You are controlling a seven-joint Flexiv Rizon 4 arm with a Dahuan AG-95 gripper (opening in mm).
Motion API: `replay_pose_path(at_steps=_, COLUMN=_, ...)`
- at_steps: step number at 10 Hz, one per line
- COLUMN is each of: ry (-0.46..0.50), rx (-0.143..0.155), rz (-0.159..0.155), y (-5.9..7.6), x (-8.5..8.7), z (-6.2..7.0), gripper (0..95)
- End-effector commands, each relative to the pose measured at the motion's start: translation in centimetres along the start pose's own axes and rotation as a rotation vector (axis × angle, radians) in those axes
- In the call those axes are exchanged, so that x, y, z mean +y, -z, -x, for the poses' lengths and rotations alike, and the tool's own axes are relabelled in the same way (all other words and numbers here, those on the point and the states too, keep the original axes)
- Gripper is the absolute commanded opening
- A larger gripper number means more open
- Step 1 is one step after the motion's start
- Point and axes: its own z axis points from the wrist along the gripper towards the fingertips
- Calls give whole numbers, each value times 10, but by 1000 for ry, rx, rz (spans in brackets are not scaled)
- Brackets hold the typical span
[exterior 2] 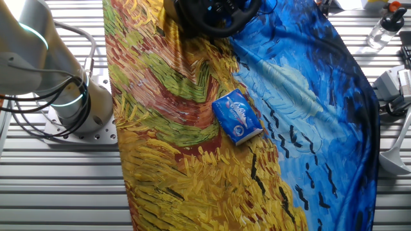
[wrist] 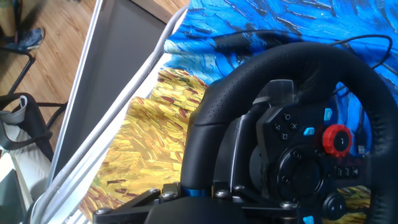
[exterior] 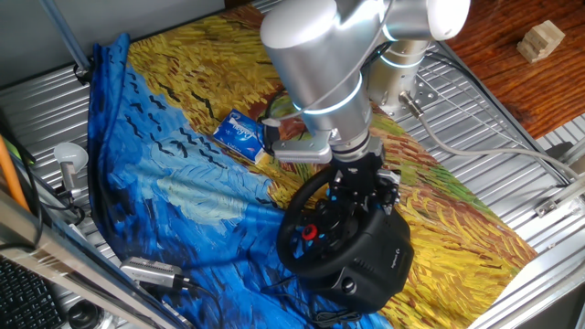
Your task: Rotate the steering wheel 90 degrees counterclockwise
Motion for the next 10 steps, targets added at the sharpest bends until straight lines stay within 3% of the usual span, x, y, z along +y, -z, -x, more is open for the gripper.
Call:
replay_pose_path(at_steps=1, ry=6, rx=-3, rz=-5, y=1, x=0, z=-3, gripper=0)
replay_pose_path(at_steps=10, ry=51, rx=-12, rz=3, y=0, x=-3, z=-12, gripper=0)
